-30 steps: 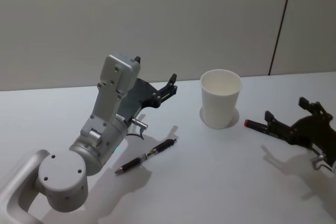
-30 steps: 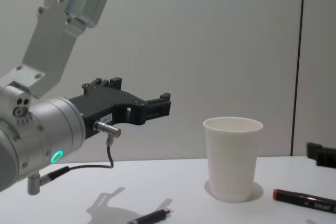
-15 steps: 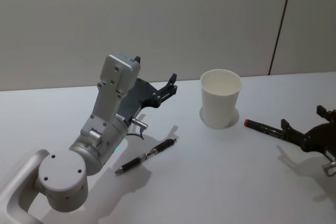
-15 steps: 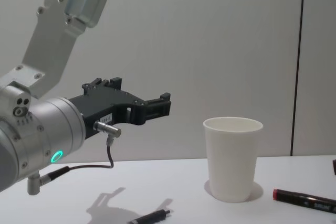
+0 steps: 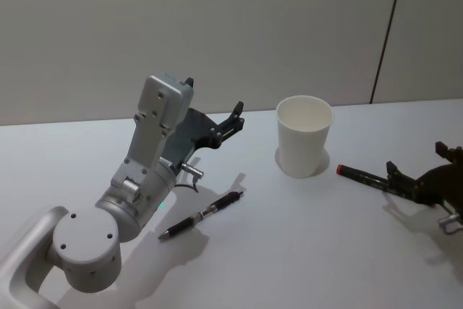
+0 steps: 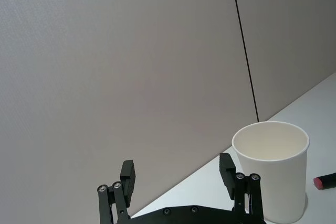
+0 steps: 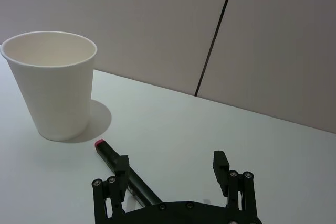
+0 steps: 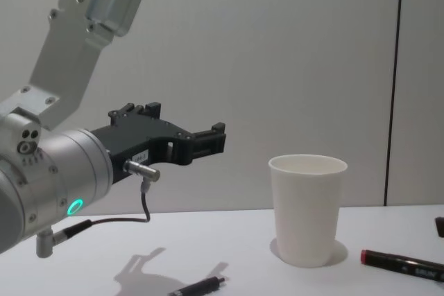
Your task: Place the pen into the pen holder.
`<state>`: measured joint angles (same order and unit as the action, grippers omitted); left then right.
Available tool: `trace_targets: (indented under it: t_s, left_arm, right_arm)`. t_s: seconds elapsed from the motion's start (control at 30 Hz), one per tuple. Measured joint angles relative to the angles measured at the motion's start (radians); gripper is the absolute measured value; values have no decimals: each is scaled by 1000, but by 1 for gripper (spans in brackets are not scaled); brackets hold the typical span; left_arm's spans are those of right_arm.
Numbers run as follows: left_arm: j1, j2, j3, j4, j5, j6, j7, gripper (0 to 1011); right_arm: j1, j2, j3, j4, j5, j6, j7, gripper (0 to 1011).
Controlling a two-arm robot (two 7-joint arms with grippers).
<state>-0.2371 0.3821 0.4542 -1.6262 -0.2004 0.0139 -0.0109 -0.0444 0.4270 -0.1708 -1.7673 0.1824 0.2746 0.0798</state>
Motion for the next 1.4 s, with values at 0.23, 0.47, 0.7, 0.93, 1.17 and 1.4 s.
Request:
trace_targets:
  t_s: [0.23, 0.47, 0.7, 0.93, 1.17, 1.4]
  left_arm:
    - [0, 0, 0, 0, 0, 0, 0, 1001]
    - [0, 0, 0, 0, 0, 0, 0, 1001]
    - [0, 0, 0, 0, 0, 0, 0, 1001]
    - [0, 0, 0, 0, 0, 0, 0, 1001]
    - [0, 0, 0, 0, 0, 0, 0, 1001]
    - [0, 0, 0, 0, 0, 0, 0, 1001]
  right_arm:
    - [35, -23, -13, 32, -31, 28, 21, 1003]
    - [58, -44, -26, 61, -49, 54, 42, 1003]
    - [71, -60, -36, 86, -61, 73, 51, 1003]
    - [79, -73, -42, 109, -70, 88, 50, 1003]
    - [85, -84, -47, 129, -78, 93, 46, 1003]
    - [92, -95, -52, 149, -84, 92, 45, 1003]
